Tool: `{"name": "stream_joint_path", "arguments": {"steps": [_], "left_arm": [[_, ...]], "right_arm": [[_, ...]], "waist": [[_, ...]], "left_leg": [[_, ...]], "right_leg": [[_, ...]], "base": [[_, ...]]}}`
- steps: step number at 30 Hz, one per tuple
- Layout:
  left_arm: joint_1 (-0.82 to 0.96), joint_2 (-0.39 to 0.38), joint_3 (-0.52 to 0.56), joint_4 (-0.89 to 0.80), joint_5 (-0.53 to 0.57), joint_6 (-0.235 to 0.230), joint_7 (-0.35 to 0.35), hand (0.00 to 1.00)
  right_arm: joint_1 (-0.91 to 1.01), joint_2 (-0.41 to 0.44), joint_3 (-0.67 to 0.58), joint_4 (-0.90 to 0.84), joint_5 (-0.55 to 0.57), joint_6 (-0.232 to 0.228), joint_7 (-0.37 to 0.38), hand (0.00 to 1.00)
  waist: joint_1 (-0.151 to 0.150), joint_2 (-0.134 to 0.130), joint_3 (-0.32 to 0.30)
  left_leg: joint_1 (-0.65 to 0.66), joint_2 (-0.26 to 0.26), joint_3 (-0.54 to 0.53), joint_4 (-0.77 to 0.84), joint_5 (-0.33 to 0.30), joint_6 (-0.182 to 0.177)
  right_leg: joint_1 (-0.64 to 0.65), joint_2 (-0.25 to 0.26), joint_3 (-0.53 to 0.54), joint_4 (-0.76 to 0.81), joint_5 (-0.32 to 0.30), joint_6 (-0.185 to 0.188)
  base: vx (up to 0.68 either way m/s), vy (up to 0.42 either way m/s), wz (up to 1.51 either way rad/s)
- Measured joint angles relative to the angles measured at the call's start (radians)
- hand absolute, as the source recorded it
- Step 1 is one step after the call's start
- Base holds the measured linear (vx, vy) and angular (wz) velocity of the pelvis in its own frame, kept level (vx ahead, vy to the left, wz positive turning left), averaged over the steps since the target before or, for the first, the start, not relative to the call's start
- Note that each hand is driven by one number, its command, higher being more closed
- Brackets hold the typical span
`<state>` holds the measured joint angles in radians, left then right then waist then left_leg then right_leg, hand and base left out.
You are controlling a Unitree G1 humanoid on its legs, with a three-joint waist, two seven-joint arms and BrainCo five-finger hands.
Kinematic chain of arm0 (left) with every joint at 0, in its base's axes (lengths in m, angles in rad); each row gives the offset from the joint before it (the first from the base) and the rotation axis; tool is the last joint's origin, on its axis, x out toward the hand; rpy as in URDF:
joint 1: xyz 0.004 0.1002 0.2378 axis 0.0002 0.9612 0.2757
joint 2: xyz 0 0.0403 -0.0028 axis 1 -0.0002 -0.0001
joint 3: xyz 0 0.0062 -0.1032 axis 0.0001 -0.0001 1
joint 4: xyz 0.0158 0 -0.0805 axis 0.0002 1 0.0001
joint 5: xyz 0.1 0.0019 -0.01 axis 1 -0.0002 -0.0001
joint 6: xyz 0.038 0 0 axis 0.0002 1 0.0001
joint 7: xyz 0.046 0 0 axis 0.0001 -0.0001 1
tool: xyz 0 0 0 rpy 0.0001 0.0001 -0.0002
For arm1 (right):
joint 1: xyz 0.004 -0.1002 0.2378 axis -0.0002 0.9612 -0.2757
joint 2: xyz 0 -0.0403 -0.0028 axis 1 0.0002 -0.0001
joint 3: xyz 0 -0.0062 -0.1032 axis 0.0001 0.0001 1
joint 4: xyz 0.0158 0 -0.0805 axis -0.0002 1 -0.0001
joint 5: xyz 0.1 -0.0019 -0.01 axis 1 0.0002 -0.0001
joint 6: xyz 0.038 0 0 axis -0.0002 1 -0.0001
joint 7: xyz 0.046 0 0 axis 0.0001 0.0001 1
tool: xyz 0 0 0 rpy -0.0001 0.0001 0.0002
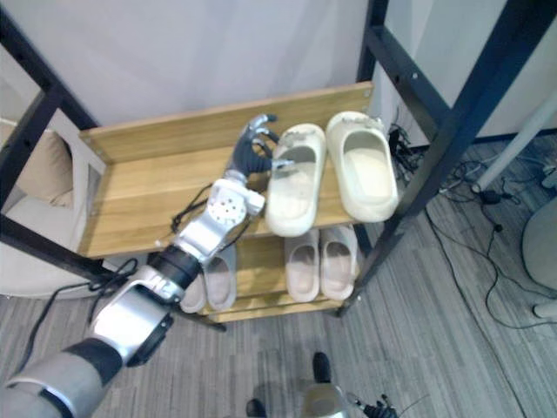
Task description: Organize the slippers on the shoe rack
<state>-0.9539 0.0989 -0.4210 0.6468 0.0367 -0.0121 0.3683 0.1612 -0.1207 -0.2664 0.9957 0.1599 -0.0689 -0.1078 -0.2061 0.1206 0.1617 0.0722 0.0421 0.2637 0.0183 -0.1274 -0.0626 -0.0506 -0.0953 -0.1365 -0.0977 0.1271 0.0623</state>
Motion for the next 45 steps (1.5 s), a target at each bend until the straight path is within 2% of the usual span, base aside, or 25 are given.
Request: {"name": "stream_joint_path", "arguments": {"steps": [8,11,18,25,28,31,37,45], "left_arm": [[0.028,0.002,0.049,-0.094,-0.042,-0.005,0.002,0.00],[0.067,0.008,0.077,-0.184,-0.061,-0.019,0.003,0.00],[0.219,0.035,0.090,-0.359,-0.081,-0.029,-0.002,0.00],[0.419,0.044,0.085,-0.547,-0.160,-0.051,-0.040,0.00],[0.519,0.045,0.036,-0.630,-0.224,-0.063,-0.081,0.00],[0.563,0.046,0.002,-0.655,-0.256,-0.067,-0.118,0.00],[0.591,0.046,-0.057,-0.656,-0.275,-0.067,-0.158,0.00],[0.621,0.046,-0.158,-0.656,-0.277,-0.063,-0.206,0.00]], "right_arm": [[0.003,-0.002,0.005,0.000,0.000,0.000,0.000,0.00],[0.008,-0.004,0.005,0.001,-0.001,0.000,0.001,0.00],[0.015,-0.008,0.039,0.002,-0.002,0.001,0.004,0.00],[0.017,-0.008,0.058,0.004,-0.005,0.001,0.006,0.00],[0.024,-0.011,0.080,0.004,-0.005,0.001,0.005,0.00],[0.027,-0.017,0.085,0.004,-0.005,0.001,0.004,0.00],[0.026,-0.020,0.114,0.004,-0.005,-0.001,0.001,0.00],[0.026,-0.020,0.123,0.006,-0.008,-0.002,0.001,0.00]], "waist": [[0.000,0.000,0.000],[0.015,0.000,0.000],[0.035,-0.003,0.002],[0.054,-0.024,0.001],[0.080,-0.032,0.000],[0.093,-0.038,-0.003],[0.097,-0.053,-0.019],[0.099,-0.057,-0.028]], "left_leg": [[0.006,0.002,-0.013,0.001,0.001,0.001],[0.008,0.000,-0.017,0.002,0.002,0.002],[0.014,0.000,-0.040,0.003,0.009,0.007],[0.015,-0.001,-0.063,0.003,0.011,0.009],[0.015,-0.001,-0.067,0.003,0.011,0.009],[0.013,-0.001,-0.075,0.002,0.011,0.009],[0.005,-0.001,-0.086,0.003,0.014,0.009],[0.005,-0.001,-0.087,0.003,0.014,0.009]], "right_leg": [[0.013,0.000,-0.016,0.000,0.000,0.000],[0.018,-0.002,-0.020,0.000,0.000,0.000],[0.036,-0.004,-0.042,0.000,-0.001,0.000],[0.049,-0.008,-0.066,0.000,-0.003,0.000],[0.051,-0.008,-0.070,0.000,-0.006,0.001],[0.053,-0.009,-0.077,0.001,-0.009,0.001],[0.052,-0.010,-0.090,0.007,-0.014,0.003],[0.053,-0.011,-0.094,0.007,-0.014,0.004]], "base": [[0.00,-0.007,0.04],[-0.01,-0.007,0.04],[-0.03,-0.015,0.09],[-0.02,-0.010,0.10],[-0.01,-0.006,0.04],[0.01,-0.003,0.07],[0.02,-0.005,0.07],[0.00,0.000,0.00]]}}
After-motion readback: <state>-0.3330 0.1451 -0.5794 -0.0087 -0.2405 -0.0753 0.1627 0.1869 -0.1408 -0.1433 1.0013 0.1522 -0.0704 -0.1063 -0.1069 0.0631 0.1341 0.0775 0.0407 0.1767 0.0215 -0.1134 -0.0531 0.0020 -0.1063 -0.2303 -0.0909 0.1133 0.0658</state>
